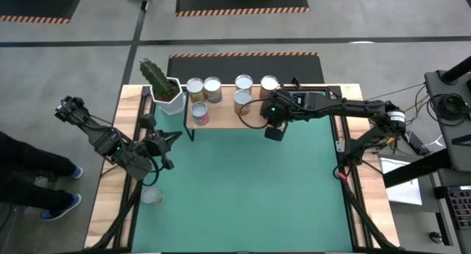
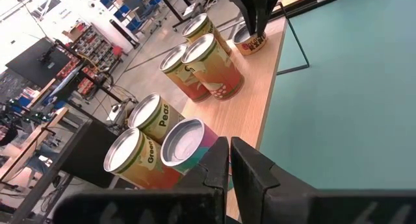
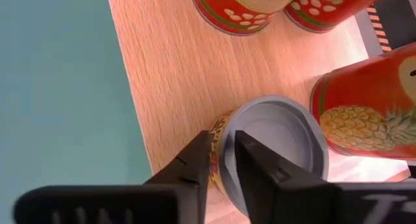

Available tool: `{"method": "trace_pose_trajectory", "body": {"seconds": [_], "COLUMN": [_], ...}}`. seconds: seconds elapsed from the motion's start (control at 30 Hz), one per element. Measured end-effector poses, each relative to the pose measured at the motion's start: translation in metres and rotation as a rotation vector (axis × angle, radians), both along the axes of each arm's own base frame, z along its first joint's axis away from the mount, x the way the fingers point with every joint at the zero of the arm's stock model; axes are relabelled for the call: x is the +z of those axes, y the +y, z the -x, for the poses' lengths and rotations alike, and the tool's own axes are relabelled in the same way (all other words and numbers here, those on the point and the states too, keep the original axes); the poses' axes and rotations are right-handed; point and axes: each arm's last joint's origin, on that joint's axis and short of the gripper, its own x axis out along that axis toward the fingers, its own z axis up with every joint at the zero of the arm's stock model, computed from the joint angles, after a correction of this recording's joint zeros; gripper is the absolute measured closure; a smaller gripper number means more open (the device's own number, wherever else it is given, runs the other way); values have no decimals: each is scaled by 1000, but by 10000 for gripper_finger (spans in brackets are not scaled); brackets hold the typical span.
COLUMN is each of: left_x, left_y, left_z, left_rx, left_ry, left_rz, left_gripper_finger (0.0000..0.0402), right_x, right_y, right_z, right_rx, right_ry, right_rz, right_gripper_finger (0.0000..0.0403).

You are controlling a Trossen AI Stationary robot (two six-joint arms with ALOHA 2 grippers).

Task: Pick and place cans onto a shelf
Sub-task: Put the canned pineapple rings on the shelf, then put the canned spaghetti sauce on the shelf

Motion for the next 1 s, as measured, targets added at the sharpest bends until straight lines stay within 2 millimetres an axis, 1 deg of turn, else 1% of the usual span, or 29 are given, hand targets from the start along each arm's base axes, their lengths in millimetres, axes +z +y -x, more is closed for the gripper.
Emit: {"method": "trace_pose_trajectory", "body": {"seconds": [0.1,0.17,0.37,0.47,0.53,0.6,0.7,0.83,0.93,1.0], "left_x": [0,0,0,0,0,0,2,2,0,-5], "left_y": [0,0,0,0,0,0,-1,-4,-7,-12], "left_z": [0,0,0,0,0,0,-2,-5,-10,-14], "left_rx": [0,0,0,0,0,1,3,12,21,-9], "left_ry": [0,0,0,0,-1,-9,-30,-67,-97,-77], "left_rz": [0,0,0,0,1,7,25,63,136,234], "left_gripper_finger": [402,402,402,402,402,402,402,402,402,402], "right_x": [0,5,37,48,51,50,43,28,18,13], "right_y": [0,0,2,11,23,36,62,99,120,130], "right_z": [0,1,1,0,-3,-6,-13,-23,-27,-27], "right_rx": [-6,-7,-19,13,62,104,150,262,365,413], "right_ry": [2,9,-45,-90,-135,-179,-250,-354,-437,-482], "right_rz": [2,2,3,12,27,48,119,235,303,339], "right_gripper_finger": [315,299,271,267,269,275,286,301,312,318]}}
